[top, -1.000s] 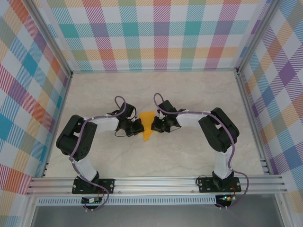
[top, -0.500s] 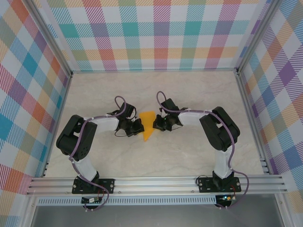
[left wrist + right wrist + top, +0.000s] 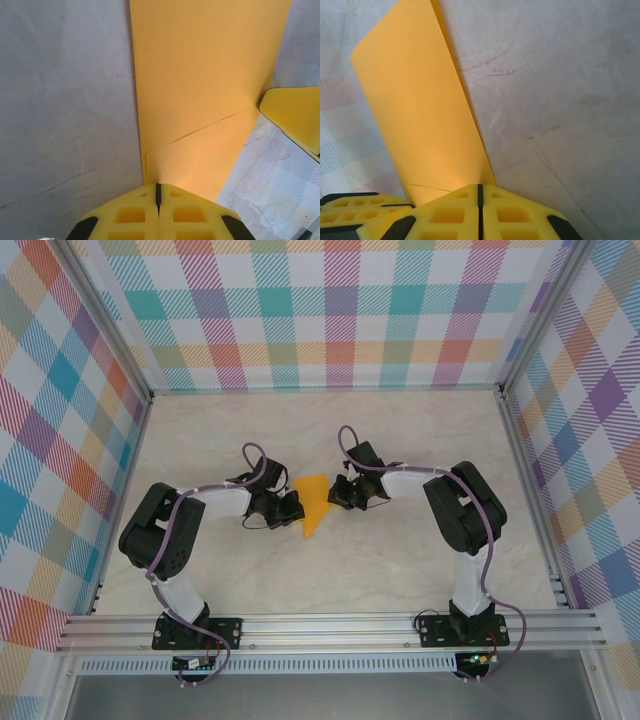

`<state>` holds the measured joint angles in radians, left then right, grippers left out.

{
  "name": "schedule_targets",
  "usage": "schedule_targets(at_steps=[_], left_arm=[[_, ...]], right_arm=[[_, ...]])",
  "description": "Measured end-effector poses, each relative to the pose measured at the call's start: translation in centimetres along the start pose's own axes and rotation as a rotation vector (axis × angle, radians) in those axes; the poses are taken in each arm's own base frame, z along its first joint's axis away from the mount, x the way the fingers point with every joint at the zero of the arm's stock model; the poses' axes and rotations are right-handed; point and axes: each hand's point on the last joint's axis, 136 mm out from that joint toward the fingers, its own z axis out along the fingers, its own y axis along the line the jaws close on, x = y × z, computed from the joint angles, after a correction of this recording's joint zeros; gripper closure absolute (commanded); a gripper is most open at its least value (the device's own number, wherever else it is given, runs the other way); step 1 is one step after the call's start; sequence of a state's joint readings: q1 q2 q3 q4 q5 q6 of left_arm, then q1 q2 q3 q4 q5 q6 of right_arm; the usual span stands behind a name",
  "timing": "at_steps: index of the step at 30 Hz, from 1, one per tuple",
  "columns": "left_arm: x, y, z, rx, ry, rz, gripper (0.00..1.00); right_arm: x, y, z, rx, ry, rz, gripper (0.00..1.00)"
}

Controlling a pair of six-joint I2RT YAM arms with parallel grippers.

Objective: Fold a paper plane with a square sheet of paper (pick it up from the middle)
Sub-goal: Third fold the triangle at the center of the table.

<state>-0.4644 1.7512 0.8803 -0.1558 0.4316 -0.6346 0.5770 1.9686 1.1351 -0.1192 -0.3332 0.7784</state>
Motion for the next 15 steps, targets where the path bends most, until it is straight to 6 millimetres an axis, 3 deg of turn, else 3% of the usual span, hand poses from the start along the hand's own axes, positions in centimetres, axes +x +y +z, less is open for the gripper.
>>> schedule_targets(at_steps=[6, 11, 15], left_arm=[[0.0, 0.0, 0.0, 0.000, 0.000, 0.000, 0.99], [0.0, 0.0, 0.0, 0.001, 0.000, 0.000, 0.99], [0.0, 0.0, 0.0, 0.001, 0.000, 0.000, 0.99]], right_arm=[[-0.3, 0.1, -0.8, 0.020, -0.022, -0.022, 0.93], [-1.0, 2.5, -3.2, -0.026, -0.075, -0.065, 0.93], [-0.5, 3.3, -3.2, -0.065, -0.063, -0.071, 0.93]])
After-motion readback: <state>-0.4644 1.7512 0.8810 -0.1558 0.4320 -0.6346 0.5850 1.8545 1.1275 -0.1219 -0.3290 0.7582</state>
